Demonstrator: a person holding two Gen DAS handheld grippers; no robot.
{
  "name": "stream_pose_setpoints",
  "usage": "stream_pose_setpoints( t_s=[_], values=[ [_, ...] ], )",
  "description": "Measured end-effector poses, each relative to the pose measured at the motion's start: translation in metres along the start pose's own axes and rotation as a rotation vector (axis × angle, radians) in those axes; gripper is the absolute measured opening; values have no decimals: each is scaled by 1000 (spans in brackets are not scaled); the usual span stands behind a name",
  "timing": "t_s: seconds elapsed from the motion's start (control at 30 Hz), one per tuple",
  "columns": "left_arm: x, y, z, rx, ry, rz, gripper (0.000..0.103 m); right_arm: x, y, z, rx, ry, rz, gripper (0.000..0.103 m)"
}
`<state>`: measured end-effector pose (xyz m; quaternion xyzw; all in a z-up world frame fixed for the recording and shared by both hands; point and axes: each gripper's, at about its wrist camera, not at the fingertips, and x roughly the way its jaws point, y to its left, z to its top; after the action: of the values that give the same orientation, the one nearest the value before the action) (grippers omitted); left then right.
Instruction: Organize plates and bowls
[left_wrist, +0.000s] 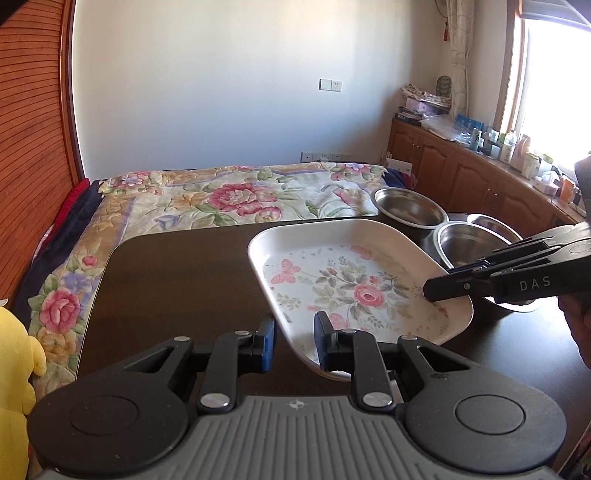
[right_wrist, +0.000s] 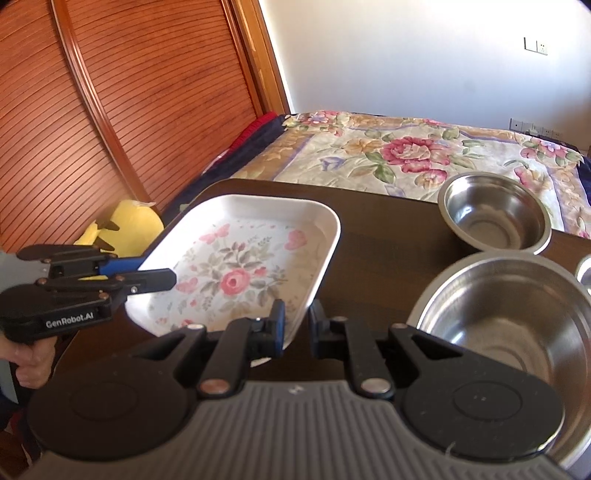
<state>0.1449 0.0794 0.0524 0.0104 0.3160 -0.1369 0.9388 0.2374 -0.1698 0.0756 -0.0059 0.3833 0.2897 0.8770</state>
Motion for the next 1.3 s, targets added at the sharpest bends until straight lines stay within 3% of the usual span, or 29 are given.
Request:
stream_pose_setpoints(
  t_s=[0.77,1.3],
  values=[
    [-52,-22,-55,-20,14,-10,24,-41,26,-60,-25,5,62,16],
    [-62,-22,-86,-48,51,-17,24,-47,38,-86,-37,31,106,16]
  ],
)
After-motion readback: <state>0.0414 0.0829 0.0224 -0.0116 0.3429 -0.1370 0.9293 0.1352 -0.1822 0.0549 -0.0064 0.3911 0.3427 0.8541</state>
